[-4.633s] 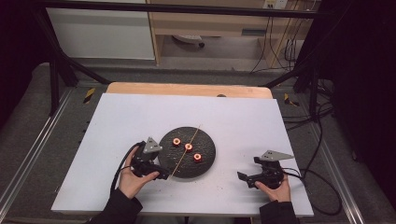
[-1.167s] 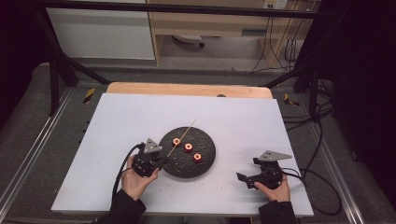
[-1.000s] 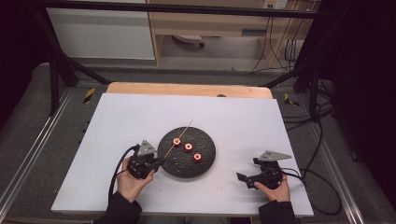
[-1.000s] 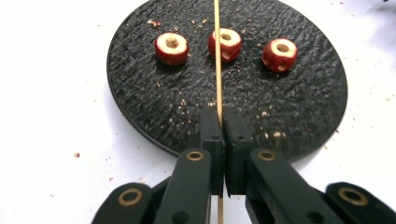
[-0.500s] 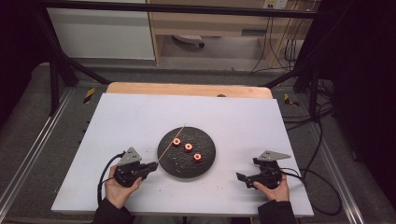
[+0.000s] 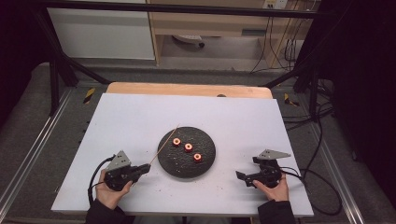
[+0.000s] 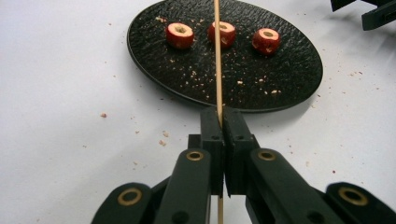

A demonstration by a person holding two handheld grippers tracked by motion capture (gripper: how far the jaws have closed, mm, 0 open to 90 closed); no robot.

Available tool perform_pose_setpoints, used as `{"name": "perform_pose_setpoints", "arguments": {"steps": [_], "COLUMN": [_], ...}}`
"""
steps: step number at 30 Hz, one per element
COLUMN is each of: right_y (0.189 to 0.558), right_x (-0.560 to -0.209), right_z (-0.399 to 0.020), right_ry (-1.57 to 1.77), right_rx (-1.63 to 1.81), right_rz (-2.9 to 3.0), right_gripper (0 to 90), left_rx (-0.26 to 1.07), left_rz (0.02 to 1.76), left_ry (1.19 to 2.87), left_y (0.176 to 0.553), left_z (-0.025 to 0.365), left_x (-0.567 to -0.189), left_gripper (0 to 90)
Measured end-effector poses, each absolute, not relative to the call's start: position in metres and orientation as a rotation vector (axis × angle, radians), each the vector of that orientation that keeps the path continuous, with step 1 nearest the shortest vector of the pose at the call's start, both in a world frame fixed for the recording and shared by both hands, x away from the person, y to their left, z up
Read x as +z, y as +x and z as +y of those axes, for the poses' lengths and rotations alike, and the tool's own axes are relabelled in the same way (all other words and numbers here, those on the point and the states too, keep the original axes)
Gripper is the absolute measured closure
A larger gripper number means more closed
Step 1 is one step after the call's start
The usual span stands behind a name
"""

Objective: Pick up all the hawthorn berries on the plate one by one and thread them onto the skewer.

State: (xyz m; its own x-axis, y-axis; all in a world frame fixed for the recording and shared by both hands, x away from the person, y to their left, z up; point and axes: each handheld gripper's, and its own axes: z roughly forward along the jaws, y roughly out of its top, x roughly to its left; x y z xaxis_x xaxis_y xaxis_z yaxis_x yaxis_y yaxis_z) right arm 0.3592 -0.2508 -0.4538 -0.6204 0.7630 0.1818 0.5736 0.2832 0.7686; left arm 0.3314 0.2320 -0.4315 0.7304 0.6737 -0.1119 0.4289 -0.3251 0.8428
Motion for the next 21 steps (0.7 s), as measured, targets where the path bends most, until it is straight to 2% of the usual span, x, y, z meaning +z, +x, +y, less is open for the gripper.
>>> {"name": "perform_pose_setpoints", "arguments": {"steps": [8,21], "right_y": [0.364,0.38], "right_x": [-0.442,-0.406], "right_z": [-0.234,-0.176], "right_ry": [1.206,1.082], "right_rx": [1.232,1.165], "right_rz": [2.35,2.419], "right_gripper": [0.6,1.4], "left_rx": [0.33,0.314], "left_rz": [0.822,0.797], "left_ry": [1.973,1.986], "left_y": [0.327,0.324], "left_z": [0.234,0.232], "left_x": [-0.434,-0.437], "left_gripper": [87.7,87.7]}}
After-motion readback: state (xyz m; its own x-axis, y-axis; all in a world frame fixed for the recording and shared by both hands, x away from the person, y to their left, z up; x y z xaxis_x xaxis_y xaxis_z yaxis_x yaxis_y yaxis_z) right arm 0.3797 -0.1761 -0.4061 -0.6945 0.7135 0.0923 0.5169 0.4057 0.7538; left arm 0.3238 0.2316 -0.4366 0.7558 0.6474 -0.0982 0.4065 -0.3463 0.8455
